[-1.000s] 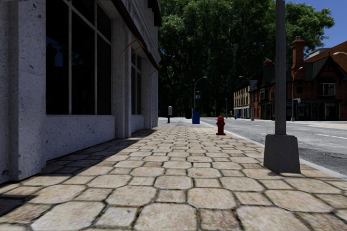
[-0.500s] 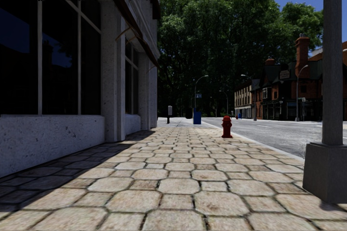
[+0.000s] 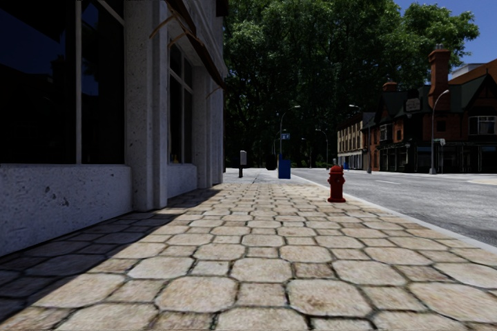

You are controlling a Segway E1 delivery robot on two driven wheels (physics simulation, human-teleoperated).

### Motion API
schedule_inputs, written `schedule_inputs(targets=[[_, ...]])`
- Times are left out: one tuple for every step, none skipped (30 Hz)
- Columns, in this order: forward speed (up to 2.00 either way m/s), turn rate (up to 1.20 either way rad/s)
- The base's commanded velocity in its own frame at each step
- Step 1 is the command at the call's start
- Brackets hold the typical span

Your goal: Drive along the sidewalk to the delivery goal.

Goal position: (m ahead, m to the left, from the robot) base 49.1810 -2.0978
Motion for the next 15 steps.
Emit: schedule_inputs(targets=[[1.56,0.00],[1.56,0.00],[1.56,0.00],[1.56,0.00],[1.56,0.00],[1.56,0.00],[1.55,0.00],[1.55,0.00],[1.55,0.00],[1.54,0.00],[1.54,0.00],[1.54,0.00],[1.54,0.00],[1.54,0.00],[1.54,0.00]])
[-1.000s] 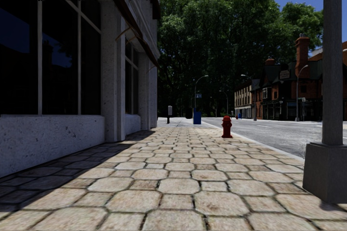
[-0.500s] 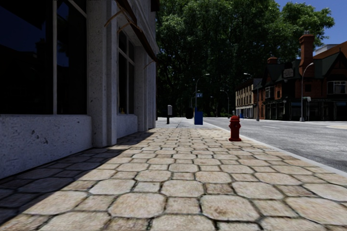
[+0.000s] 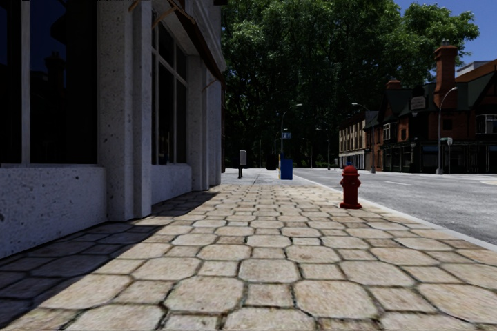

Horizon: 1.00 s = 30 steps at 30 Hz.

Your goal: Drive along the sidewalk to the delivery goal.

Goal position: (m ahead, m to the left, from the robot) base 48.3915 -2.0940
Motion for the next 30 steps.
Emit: schedule_inputs(targets=[[1.55,0.00],[1.55,0.00],[1.55,0.00],[1.55,0.00],[1.67,0.00],[1.80,0.00],[1.84,0.00],[1.84,0.00],[1.85,0.00],[1.86,0.00],[1.86,0.00],[1.88,0.00],[1.90,0.00],[1.91,0.00],[1.91,0.00],[1.91,0.00],[1.91,0.00],[1.91,0.00],[1.91,0.00],[1.92,0.00],[1.92,0.00],[1.92,0.00],[1.92,0.00],[1.92,0.00],[1.94,0.00],[1.95,0.00],[1.96,0.00],[1.96,0.00],[1.96,0.00],[1.96,0.00]])
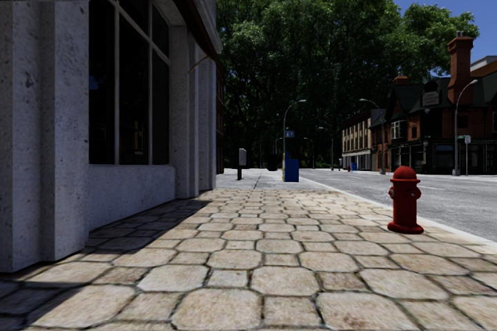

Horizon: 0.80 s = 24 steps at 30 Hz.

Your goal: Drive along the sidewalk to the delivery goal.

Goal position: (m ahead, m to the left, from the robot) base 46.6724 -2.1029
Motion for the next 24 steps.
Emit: schedule_inputs(targets=[[1.96,0.00],[1.97,0.00],[1.97,0.00],[1.97,0.00],[1.98,0.00],[1.98,0.00],[1.98,0.00],[1.98,0.00],[1.99,0.00],[2.00,0.00],[2.00,0.00],[2.00,0.00],[2.00,0.00],[2.00,0.00],[2.00,0.00],[2.00,0.00],[2.00,0.00],[2.00,0.00],[2.00,0.00],[2.00,0.00],[2.00,0.00],[2.00,0.00],[2.00,0.00],[2.00,0.00]])
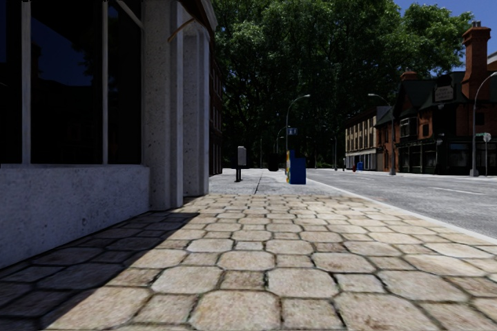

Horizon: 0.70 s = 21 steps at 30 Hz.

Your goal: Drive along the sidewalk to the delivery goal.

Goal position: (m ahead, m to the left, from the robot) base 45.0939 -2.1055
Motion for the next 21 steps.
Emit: schedule_inputs(targets=[[2.00,0.00],[2.00,0.00],[2.00,0.00],[2.00,0.00],[2.00,0.00],[2.00,0.00],[2.00,0.00],[2.00,0.00],[2.00,0.00],[2.00,0.00],[2.00,0.00],[2.00,0.00],[2.00,0.00],[2.00,0.00],[2.00,0.00],[2.00,0.00],[2.00,0.00],[2.00,0.00],[2.00,0.00],[2.00,0.00],[2.00,0.00]])
